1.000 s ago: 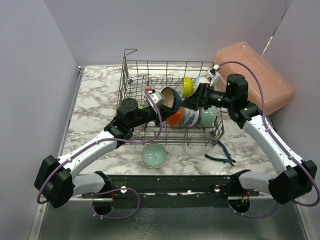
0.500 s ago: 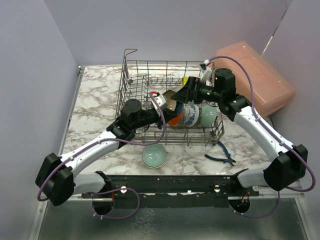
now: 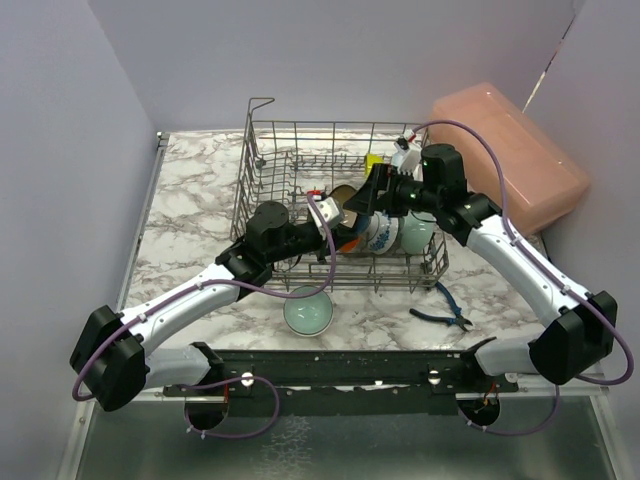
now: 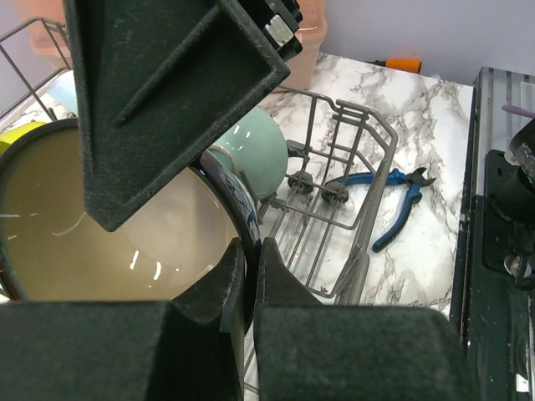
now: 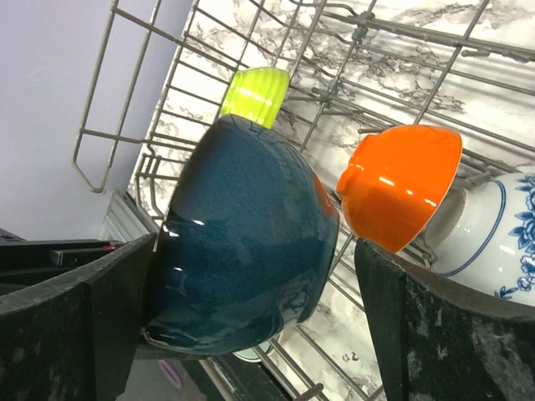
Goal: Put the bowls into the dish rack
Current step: Pick up the bowl from the center of the board.
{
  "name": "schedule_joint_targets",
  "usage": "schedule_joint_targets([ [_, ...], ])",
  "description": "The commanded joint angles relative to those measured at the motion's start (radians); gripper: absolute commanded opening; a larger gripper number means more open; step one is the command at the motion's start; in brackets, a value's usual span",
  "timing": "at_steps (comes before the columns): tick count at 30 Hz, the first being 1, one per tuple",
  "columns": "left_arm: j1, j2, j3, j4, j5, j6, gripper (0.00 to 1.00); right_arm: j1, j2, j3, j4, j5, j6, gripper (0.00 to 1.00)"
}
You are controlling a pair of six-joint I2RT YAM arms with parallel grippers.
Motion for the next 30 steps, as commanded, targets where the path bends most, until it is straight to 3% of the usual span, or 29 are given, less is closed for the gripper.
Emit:
schedule_joint_targets([
  [1,-0.004,-0.049,0.029,0.101,-0.012,0.039,0.0,0.008,-0.016,-0.031,-0.052,0.025,-0.028,1.0],
  [23,-0.011,-0.06,0.024,0.062,-0.044,0.118,0.0,0.009,0.049,-0.09,0.124,-0.192,0.123,0.98],
  [26,-0.016,-0.052,0.028,0.05,-0.048,0.13,0.0,0.017,0.061,-0.084,0.138,-0.205,0.137,0.94],
  [30,-0.026,-0.042,0.038,0.027,-0.05,0.144,0.0,0.018,0.074,-0.08,0.152,-0.219,0.145,0.72],
])
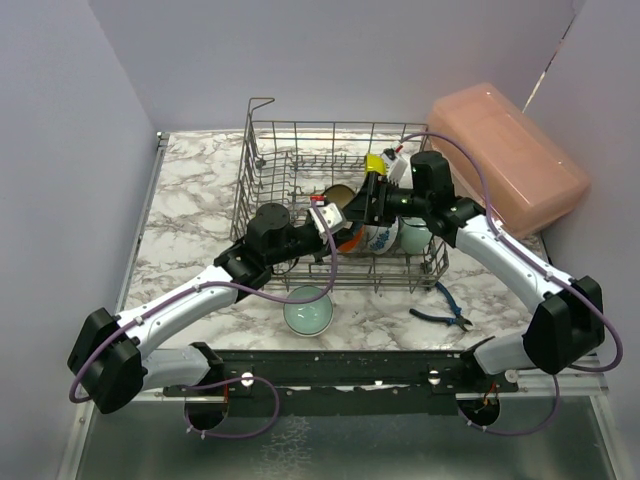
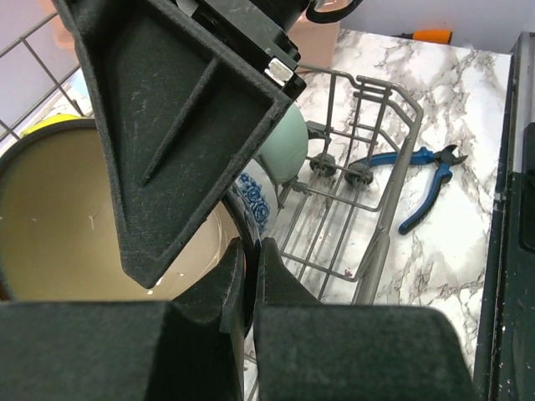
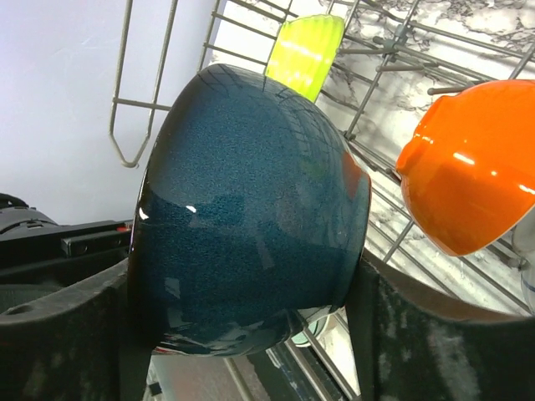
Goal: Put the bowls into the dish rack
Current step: Pick up the bowl from the center of the board.
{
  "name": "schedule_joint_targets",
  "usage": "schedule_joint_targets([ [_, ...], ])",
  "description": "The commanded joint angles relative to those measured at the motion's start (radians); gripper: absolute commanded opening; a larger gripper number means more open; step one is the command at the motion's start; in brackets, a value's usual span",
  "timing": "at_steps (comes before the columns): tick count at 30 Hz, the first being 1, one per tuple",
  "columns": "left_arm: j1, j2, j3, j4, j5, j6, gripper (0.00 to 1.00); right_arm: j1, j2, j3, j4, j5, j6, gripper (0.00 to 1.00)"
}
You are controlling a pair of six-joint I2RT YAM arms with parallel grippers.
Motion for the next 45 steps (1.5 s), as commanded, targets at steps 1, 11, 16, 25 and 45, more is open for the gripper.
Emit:
schedule_joint_targets([
  [1,-0.017,-0.022,0.038,0.077,-0.007,0.06,0.0,0.009,0.024,0.003,0.042,-0.045,0.02,0.64],
  [11,-0.024,-0.021,0.049,0.042,0.042,0.083,0.34,0.009,0.001,0.036,-0.002,0.053,-0.031,0.01],
  [16,-0.024,-0.011,0.099,-0.04,0.065,0.089,0.6,0.006,-0.015,0.043,-0.026,0.106,-0.046,0.0],
  [25,0.009,0.027,0.18,-0.122,0.131,0.028,0.99,-0.056,-0.027,0.053,-0.047,0.101,-0.064,0.0],
  [45,0.438,0.062,0.333,-0.367,-0.595,-0.239,0.9,-0.085,-0.065,0.088,-0.116,0.137,-0.131,0.0],
])
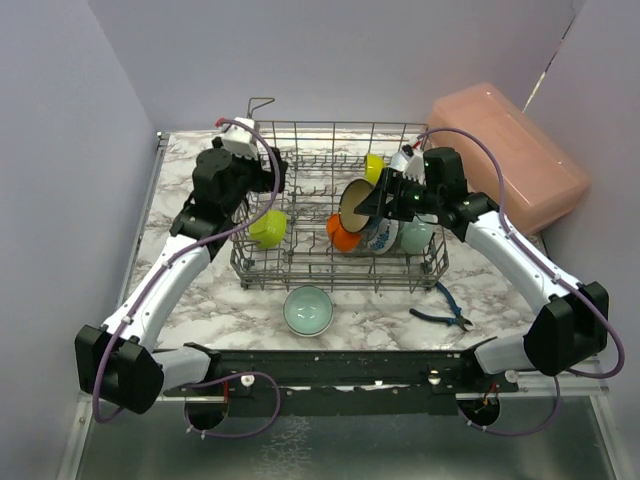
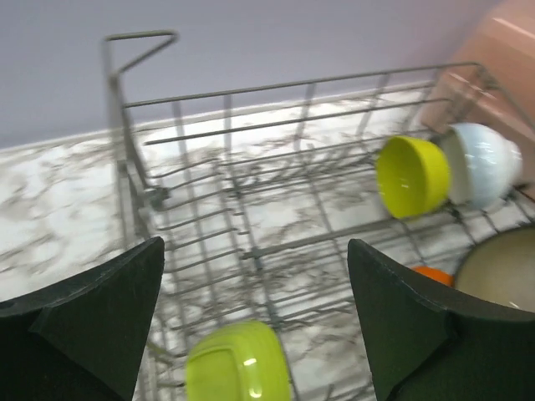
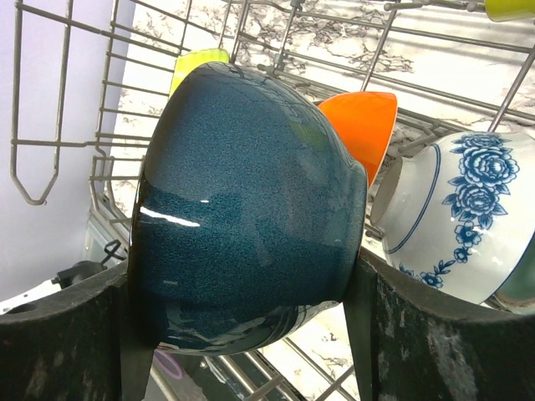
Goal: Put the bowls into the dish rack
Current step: Pick up the bowl from the center of the board, then adjust the dish rack at the center of the board.
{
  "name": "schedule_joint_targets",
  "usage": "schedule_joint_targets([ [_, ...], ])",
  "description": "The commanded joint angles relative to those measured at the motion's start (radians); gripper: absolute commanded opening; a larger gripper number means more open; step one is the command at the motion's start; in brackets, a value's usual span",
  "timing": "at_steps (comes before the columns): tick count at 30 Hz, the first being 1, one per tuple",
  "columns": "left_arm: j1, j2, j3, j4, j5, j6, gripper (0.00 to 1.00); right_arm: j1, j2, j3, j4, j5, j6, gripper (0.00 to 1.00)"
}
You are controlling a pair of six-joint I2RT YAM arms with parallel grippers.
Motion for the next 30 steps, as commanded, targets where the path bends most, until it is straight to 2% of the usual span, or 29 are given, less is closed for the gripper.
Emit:
schedule_joint_targets([
  [1,0.041,0.056,0.113,-0.203,-0.31,0.028,0.89,-0.004,-0.055,0.05,0.041,-0.024,-0.013,0.0],
  [6,0.051,0.153,0.193,-0.34,-0.426,0.09,0.9,-0.004,-0.081,0.029,0.043,-0.018,-0.017,0.0],
  [15,0.056,0.271,0.258,-0.453,-0.32,0.091,0.81,-0.005,-0.101,0.032,0.006,0.012,-0.053,0.0],
  [24,0.056,0.313,0.296,-0.508,-0.247,0.079,0.45,-0.004,-0.081,0.064,-0.016,0.029,-0.083,0.0],
  [30,0.056,0.311,0.295,-0.524,-0.145,0.072,0.41,-0.005,-0.071,0.092,-0.033,0.049,-0.099,0.0],
])
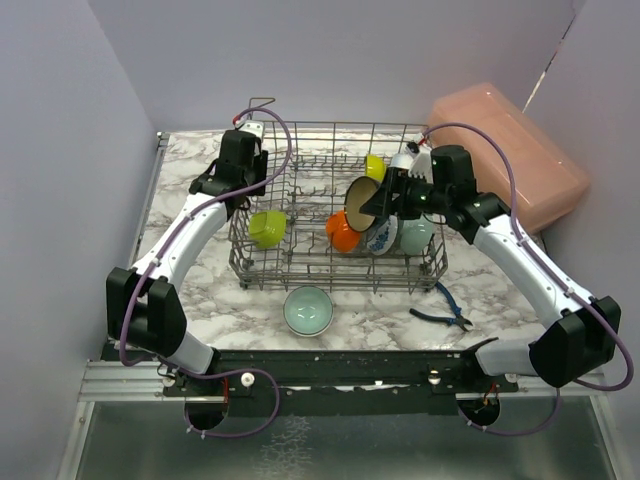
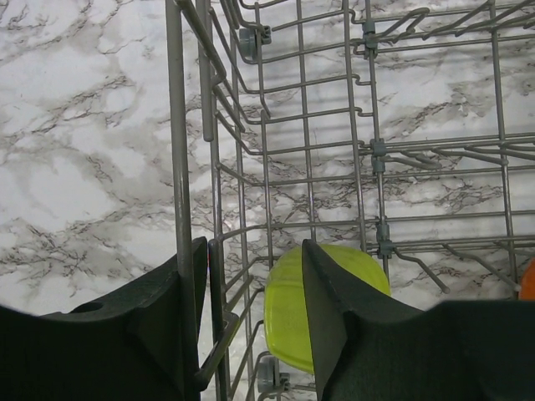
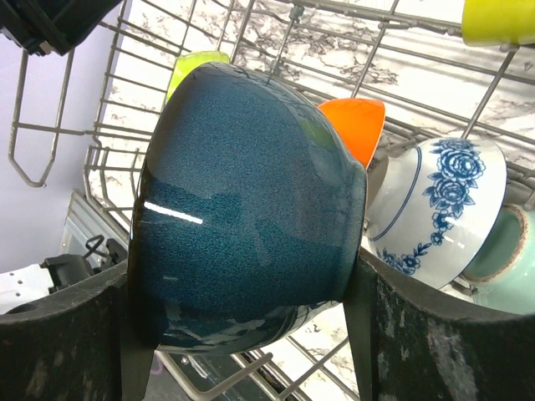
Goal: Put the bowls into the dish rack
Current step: Adjust the dish rack at the center of the board.
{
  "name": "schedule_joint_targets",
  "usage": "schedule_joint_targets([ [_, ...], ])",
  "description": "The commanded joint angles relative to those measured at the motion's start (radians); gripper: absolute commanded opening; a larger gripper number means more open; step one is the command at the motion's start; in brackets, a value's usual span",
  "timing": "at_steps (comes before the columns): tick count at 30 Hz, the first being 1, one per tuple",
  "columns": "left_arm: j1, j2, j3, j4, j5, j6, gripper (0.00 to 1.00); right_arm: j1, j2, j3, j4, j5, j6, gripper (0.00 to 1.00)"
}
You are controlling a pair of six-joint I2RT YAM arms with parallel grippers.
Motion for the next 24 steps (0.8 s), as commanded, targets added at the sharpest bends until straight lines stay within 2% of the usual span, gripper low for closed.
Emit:
schedule_joint_targets([
  [1,-0.008,0.001,0.027,-0.044,0.175,0.026,0.39,-0.005,-0.009,0.072,0.032,0.022,-0.022,0.0],
  [4,-0.008,0.001,0.034,-0.044,0.239,0.025,0.31,-0.005,0.0,0.084,0.024,0.031,-0.029,0.0],
  [11,-0.007,-0.007,0.039,-0.031,0.428,0.029,0.31,-0.005,0.011,0.108,0.006,0.051,-0.044,0.0],
  [18,-0.008,-0.024,0.021,0.007,0.53,0.021,0.31,-0.005,0.029,0.132,-0.016,0.092,-0.071,0.0],
  [24,-0.008,-0.032,0.008,0.033,0.568,0.016,0.18,-0.004,0.051,0.166,-0.038,0.132,-0.097,0.0],
])
